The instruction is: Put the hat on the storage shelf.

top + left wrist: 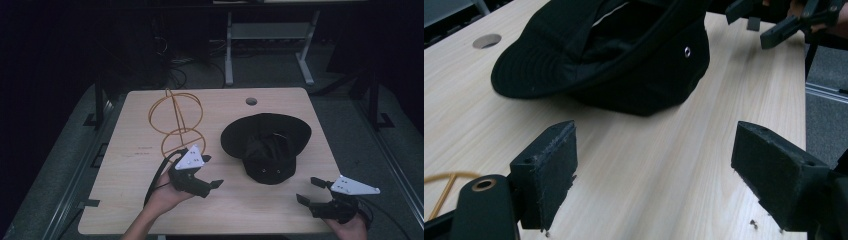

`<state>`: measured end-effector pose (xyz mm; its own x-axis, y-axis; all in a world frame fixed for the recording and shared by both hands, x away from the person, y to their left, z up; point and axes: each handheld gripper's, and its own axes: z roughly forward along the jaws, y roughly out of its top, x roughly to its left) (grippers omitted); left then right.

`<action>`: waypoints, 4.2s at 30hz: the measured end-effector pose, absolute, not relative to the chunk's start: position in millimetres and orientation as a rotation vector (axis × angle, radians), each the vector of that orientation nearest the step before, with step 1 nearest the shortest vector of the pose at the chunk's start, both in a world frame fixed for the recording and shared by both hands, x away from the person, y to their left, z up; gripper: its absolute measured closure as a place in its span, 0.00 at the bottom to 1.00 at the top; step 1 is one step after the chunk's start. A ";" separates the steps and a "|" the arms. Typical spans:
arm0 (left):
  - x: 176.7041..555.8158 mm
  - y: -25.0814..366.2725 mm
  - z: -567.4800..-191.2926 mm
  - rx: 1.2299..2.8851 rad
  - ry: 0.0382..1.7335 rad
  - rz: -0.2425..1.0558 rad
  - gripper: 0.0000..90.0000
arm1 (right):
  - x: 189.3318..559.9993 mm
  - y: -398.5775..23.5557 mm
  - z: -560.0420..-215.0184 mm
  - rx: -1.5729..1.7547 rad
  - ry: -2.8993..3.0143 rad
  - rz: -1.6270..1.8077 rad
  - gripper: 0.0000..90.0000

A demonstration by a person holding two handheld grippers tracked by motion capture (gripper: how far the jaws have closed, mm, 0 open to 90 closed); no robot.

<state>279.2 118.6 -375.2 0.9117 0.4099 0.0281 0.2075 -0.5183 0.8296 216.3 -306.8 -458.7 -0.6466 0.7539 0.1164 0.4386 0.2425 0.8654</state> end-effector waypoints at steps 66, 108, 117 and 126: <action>311.7 14.9 -360.0 2.175 0.275 0.027 0.94 | 214.1 -278.4 -451.6 1.014 2.143 1.419 0.18; 290.3 46.4 -351.7 2.206 0.260 0.108 0.40 | 214.9 -274.9 -461.4 0.983 2.079 1.414 0.97; 279.5 74.9 -366.1 2.163 0.296 0.123 0.40 | 213.5 -273.8 -460.0 0.969 2.075 1.411 0.97; 270.2 105.8 -385.9 2.139 0.346 0.168 0.40 | 213.8 -275.5 -451.4 0.943 2.057 1.415 0.97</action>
<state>270.2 105.8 -385.9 0.9508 0.3094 -0.0122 0.1822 -0.5272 0.8300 213.8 -275.5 -451.4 -0.6541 0.7564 0.0032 0.2733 0.2324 0.9334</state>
